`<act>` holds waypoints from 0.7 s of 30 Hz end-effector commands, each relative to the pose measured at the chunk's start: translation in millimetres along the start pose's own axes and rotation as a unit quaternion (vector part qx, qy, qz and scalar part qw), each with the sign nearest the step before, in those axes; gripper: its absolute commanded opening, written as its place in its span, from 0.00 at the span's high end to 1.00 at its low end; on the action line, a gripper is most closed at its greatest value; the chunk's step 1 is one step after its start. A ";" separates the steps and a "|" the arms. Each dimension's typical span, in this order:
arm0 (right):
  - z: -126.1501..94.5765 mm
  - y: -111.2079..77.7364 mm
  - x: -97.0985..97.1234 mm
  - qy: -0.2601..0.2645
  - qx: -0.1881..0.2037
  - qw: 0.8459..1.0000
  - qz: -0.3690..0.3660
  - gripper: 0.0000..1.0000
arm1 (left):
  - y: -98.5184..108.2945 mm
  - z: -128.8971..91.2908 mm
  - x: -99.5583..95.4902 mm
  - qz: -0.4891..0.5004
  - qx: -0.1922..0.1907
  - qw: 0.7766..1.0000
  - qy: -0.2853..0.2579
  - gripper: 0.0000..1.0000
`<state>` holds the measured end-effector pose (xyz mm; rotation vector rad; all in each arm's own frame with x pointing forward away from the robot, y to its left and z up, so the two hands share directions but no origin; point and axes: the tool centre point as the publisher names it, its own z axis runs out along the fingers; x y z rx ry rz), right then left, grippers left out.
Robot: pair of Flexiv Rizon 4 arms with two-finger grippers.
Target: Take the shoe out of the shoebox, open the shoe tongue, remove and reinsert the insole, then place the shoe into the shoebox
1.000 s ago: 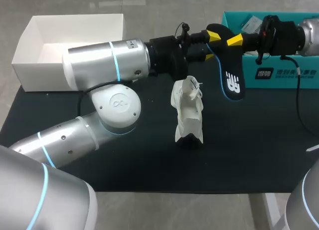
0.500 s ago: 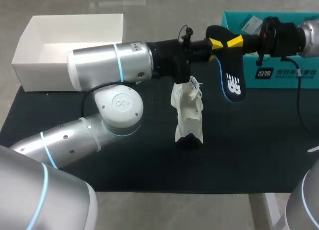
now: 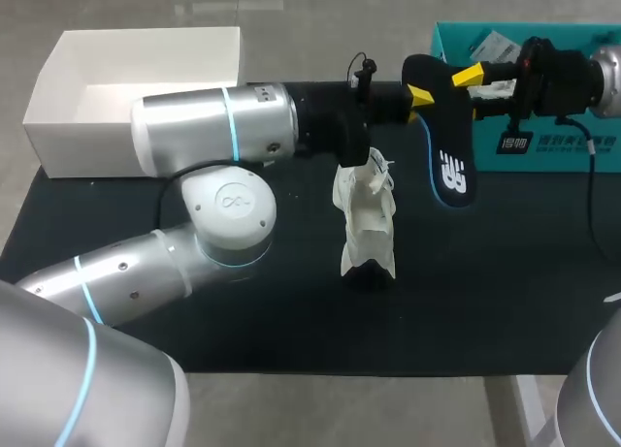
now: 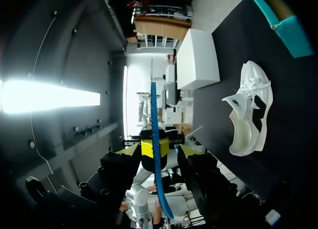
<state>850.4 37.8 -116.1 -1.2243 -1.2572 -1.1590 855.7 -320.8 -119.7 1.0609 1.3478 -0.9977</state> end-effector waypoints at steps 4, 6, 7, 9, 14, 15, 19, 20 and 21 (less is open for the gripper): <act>-29.7 -12.7 -3.1 -0.025 -0.025 0.999 0.010 0.00 | 3.1 -19.7 3.0 -0.013 0.006 1.000 0.010 1.00; -36.8 -14.2 -4.3 -0.033 -0.029 0.999 0.012 0.00 | 3.5 -24.6 3.5 -0.015 0.007 1.000 0.011 1.00; -39.9 -14.8 -5.0 -0.037 -0.030 0.999 0.013 0.00 | 3.4 -27.0 3.8 -0.016 0.008 1.000 0.012 1.00; -46.3 -16.1 -7.2 -0.049 -0.035 0.998 0.015 0.00 | 3.7 -31.5 4.9 -0.018 0.008 1.000 0.014 1.00; -54.8 -17.2 -7.2 -0.053 -0.042 0.998 0.016 0.00 | 4.3 -40.3 8.5 -0.027 0.006 0.999 0.017 1.00; -55.6 -17.5 -6.5 -0.058 -0.044 0.997 0.014 0.00 | 4.4 -41.5 8.5 -0.029 0.005 0.999 0.017 1.00; -58.7 -18.2 -8.0 -0.059 -0.048 0.997 0.015 0.00 | 4.3 -45.4 6.2 -0.032 0.007 0.999 0.014 1.00; -59.2 -18.5 -8.5 -0.060 -0.049 0.997 0.015 0.00 | 4.6 -46.1 5.4 -0.032 0.008 0.999 0.013 1.00; -59.7 -18.8 -9.1 -0.060 -0.050 0.997 0.015 0.00 | 4.8 -47.1 4.2 -0.032 0.009 0.999 0.012 1.00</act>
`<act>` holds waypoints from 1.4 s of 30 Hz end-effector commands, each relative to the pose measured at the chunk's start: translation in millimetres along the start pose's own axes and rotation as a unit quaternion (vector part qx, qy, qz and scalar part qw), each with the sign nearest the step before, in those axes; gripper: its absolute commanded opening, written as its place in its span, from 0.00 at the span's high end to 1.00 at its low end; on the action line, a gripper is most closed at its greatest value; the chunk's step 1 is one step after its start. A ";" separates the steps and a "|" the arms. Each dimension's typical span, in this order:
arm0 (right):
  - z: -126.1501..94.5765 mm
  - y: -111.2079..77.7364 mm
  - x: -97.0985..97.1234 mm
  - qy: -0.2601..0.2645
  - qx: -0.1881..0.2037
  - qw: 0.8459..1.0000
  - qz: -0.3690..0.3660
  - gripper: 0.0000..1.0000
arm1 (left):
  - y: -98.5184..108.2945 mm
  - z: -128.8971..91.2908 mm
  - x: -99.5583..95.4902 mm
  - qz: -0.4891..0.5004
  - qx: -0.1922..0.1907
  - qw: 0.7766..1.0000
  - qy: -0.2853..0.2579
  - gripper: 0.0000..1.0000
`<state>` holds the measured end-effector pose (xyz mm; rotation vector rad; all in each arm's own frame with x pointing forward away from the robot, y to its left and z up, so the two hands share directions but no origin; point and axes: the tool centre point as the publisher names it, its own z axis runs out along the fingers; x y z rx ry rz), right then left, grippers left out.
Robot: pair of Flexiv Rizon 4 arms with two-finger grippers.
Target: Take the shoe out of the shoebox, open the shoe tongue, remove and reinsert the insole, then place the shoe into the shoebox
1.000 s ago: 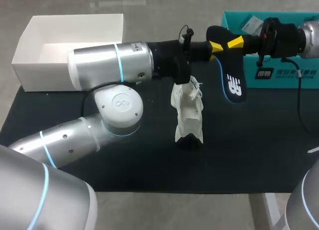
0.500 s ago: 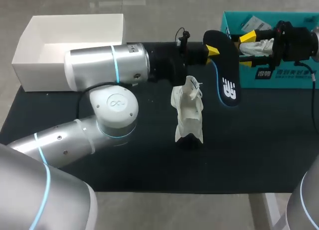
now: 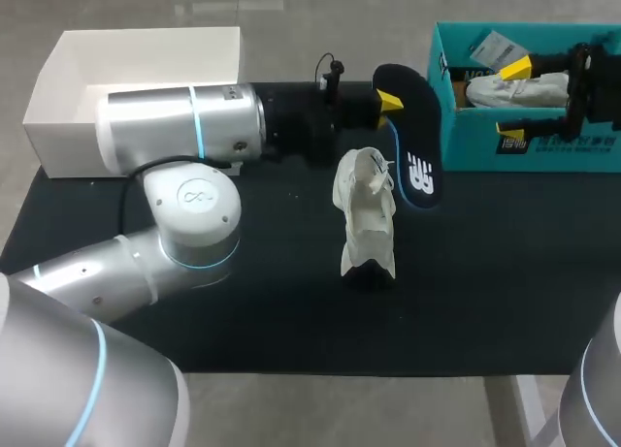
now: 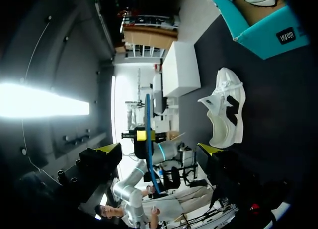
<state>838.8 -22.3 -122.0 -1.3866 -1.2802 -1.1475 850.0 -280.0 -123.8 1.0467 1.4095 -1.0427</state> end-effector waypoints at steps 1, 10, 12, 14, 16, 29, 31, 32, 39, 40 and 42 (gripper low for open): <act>-1.2 -5.7 -0.8 -0.002 -0.007 1.000 0.002 0.00 | 0.4 -7.2 -2.6 0.002 0.005 1.000 -0.003 1.00; -2.5 -7.4 -2.6 0.000 -0.015 1.000 0.002 0.00 | 1.6 -13.2 -4.6 0.001 0.022 1.000 -0.002 1.00; -2.6 -7.2 -2.3 0.001 -0.016 1.000 0.001 0.00 | 1.8 -13.8 -5.3 0.000 0.022 1.000 -0.003 1.00; -2.2 -6.7 -2.3 0.002 -0.016 1.000 0.000 0.00 | 1.6 -13.9 -6.0 -0.001 0.023 1.000 -0.005 1.00; -0.6 -5.8 -2.6 0.003 -0.016 1.000 0.000 0.00 | 1.2 -14.0 -6.4 -0.001 0.024 1.000 -0.005 1.00; 1.9 -3.3 -2.7 0.007 -0.011 1.000 -0.002 0.00 | 1.3 -16.2 -7.4 -0.006 0.032 0.999 -0.004 1.00; 1.2 -2.8 -2.3 0.007 -0.012 1.000 -0.002 0.00 | 0.4 -16.6 -7.4 -0.007 0.035 0.999 -0.003 1.00; 1.0 -2.7 -1.8 0.007 -0.012 1.000 -0.002 0.00 | 0.2 -16.6 -7.5 -0.008 0.036 0.999 -0.003 1.00; 0.5 -2.9 -1.0 0.006 -0.014 1.000 -0.004 0.00 | -2.0 -16.1 -7.1 -0.010 0.041 0.999 -0.003 1.00; 0.5 -2.9 -1.0 0.006 -0.014 1.000 -0.004 0.00 | -2.2 -16.1 -7.2 -0.010 0.042 0.999 -0.003 1.00; 0.4 -2.9 -0.9 0.007 -0.014 1.000 -0.004 0.00 | -2.4 -16.1 -7.4 -0.011 0.043 0.999 -0.003 1.00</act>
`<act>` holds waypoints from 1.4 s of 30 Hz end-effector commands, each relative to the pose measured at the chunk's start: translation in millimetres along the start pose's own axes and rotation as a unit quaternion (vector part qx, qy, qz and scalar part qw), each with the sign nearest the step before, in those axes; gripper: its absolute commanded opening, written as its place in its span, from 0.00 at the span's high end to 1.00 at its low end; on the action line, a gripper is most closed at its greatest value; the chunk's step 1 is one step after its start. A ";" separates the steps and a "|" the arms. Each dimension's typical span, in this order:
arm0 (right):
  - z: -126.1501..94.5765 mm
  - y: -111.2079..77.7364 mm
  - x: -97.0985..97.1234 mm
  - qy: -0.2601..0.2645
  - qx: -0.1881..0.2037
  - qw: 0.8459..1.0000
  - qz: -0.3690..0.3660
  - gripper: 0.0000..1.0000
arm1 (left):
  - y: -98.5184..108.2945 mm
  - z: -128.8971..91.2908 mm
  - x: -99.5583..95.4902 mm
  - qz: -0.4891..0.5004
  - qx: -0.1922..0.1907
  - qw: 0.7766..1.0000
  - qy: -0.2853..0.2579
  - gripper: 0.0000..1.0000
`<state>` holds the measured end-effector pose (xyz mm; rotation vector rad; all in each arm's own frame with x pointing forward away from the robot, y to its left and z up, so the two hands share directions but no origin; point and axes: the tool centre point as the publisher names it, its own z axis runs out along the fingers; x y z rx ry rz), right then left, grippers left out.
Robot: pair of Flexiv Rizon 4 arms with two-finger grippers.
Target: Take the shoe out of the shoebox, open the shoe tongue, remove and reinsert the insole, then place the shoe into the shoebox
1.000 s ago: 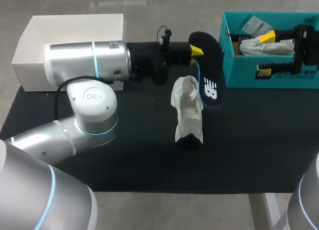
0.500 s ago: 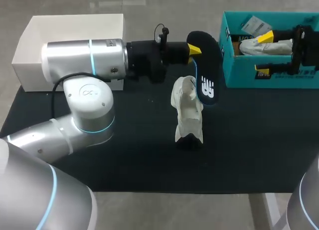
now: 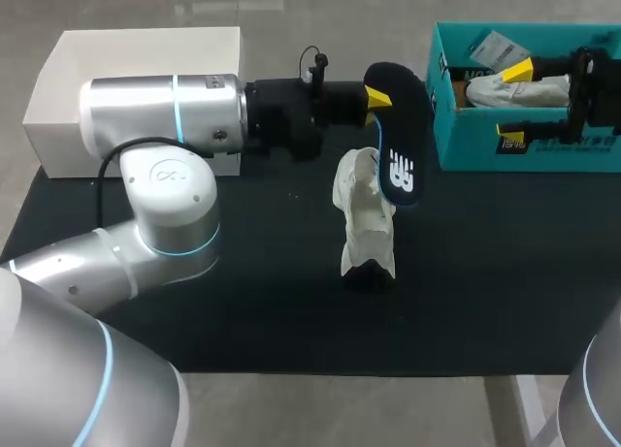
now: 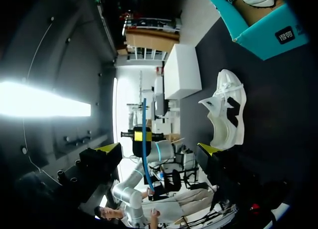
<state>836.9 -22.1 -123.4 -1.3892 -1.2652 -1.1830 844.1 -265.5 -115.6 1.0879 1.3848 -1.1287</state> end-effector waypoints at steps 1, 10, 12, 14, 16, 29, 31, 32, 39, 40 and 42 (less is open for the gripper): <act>0.0 -0.9 0.8 -0.001 0.000 1.000 0.000 0.00 | 0.2 -0.2 -0.7 0.001 0.003 1.000 0.001 1.00; 3.5 3.7 3.1 0.000 0.005 1.000 -0.004 0.00 | -0.2 -2.8 -2.5 -0.001 0.005 1.000 0.003 1.00; 4.0 3.9 3.3 0.000 0.005 1.000 -0.005 0.00 | -0.3 -3.3 -2.1 -0.002 0.006 1.000 0.004 1.00; 4.2 3.9 3.0 0.000 0.007 1.000 -0.005 0.00 | -0.8 -4.8 -1.7 -0.004 0.008 1.000 0.010 1.00; 3.7 3.4 2.0 0.000 0.007 1.000 -0.004 0.00 | -0.9 -7.0 -0.5 -0.004 0.010 1.000 0.014 1.00; -12.1 1.1 -5.5 -0.007 -0.013 1.000 -0.003 0.00 | 1.5 -14.7 3.6 -0.008 0.008 0.999 0.030 1.00; -13.8 1.0 -6.8 -0.008 -0.016 1.000 -0.002 0.00 | 1.2 -14.9 4.0 -0.010 0.007 0.999 0.030 1.00; -14.4 1.0 -7.2 -0.008 -0.016 1.000 -0.002 0.00 | 0.7 -15.4 4.3 -0.011 0.007 0.999 0.031 1.00; -15.2 1.6 -8.5 -0.005 -0.020 1.000 -0.002 0.00 | -1.3 -18.0 4.0 -0.016 0.006 0.999 0.033 1.00; -15.2 1.7 -8.8 -0.005 -0.021 1.000 -0.002 0.00 | -1.4 -18.1 3.9 -0.017 0.006 0.999 0.033 1.00; -15.5 1.6 -9.3 -0.004 -0.022 1.000 -0.002 0.00 | -2.3 -18.8 3.5 -0.020 0.006 0.999 0.034 1.00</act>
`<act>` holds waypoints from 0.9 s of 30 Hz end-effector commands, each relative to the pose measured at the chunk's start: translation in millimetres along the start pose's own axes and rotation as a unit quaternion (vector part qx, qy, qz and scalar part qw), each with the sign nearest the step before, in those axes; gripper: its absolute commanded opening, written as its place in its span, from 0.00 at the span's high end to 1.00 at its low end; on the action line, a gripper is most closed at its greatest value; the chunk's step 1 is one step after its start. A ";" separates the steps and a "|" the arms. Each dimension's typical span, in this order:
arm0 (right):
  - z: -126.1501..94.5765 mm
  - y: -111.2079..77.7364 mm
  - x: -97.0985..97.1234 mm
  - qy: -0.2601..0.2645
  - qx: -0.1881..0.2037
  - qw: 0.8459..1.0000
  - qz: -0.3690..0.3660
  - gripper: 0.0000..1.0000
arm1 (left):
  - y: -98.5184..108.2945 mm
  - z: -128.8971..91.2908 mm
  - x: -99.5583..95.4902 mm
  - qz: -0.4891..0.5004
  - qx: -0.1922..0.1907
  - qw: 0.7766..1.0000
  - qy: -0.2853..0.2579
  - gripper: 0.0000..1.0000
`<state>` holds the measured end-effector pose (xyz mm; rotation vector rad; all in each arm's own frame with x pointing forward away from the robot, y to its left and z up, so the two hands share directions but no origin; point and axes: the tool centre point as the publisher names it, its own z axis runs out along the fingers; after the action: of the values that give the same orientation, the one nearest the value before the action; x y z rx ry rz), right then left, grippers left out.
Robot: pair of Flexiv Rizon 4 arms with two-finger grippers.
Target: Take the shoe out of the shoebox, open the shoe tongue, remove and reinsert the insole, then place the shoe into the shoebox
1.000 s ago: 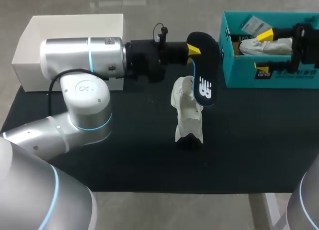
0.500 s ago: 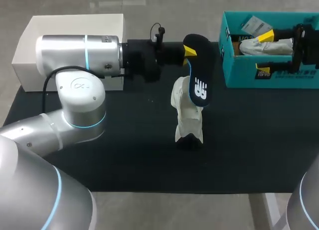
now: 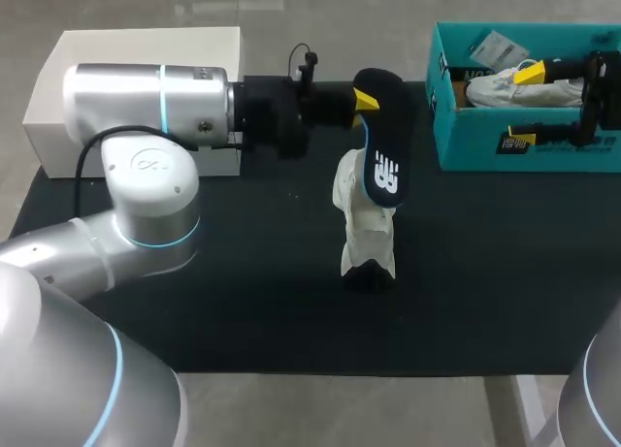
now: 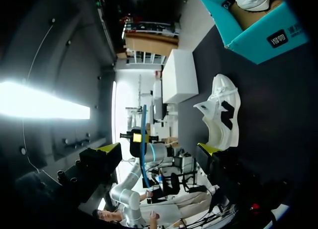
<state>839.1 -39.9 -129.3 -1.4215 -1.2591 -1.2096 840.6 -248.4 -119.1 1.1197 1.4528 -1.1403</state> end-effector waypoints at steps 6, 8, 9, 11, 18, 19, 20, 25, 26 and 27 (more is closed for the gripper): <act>-3.2 -4.1 -3.8 -0.010 -0.002 1.000 0.001 0.00 | -5.9 -5.0 1.6 -0.004 0.005 1.000 0.011 1.00; -6.0 -5.0 -5.3 -0.015 -0.001 1.000 0.002 0.00 | -5.8 -6.3 2.2 -0.005 0.003 1.000 0.012 1.00; -7.8 -5.3 -6.2 -0.018 0.000 1.000 0.003 0.00 | -5.7 -6.6 2.5 -0.006 0.002 1.000 0.012 1.00; -11.5 -5.8 -7.5 -0.026 0.001 1.000 0.003 0.00 | -5.7 -7.2 3.0 -0.006 0.000 1.000 0.012 1.00; -31.3 -4.3 -17.0 -0.091 0.012 0.996 -0.023 0.00 | -8.7 -8.8 5.3 -0.009 -0.001 1.000 0.015 1.00; -35.8 -4.0 -19.1 -0.099 0.012 0.995 -0.024 0.00 | -9.0 -8.9 5.6 -0.009 -0.001 1.000 0.015 1.00; -41.5 -3.0 -21.4 -0.108 0.010 0.994 -0.030 0.00 | -9.3 -8.9 5.7 -0.009 -0.001 1.000 0.016 1.00; -60.1 -2.4 -26.3 -0.166 0.006 0.985 -0.045 0.00 | -11.1 -8.7 5.8 -0.011 -0.001 1.000 0.016 1.00; -60.1 -2.4 -26.3 -0.166 0.006 0.985 -0.045 0.00 | -11.4 -8.7 5.9 -0.011 -0.001 1.000 0.017 1.00; -60.1 -2.4 -26.3 -0.166 0.006 0.985 -0.045 0.00 | -11.7 -8.8 5.9 -0.011 -0.001 1.000 0.017 1.00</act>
<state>833.6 -102.4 -152.3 -1.5919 -1.5491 -1.0674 828.5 -240.3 -122.7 1.1285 1.4922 -1.1436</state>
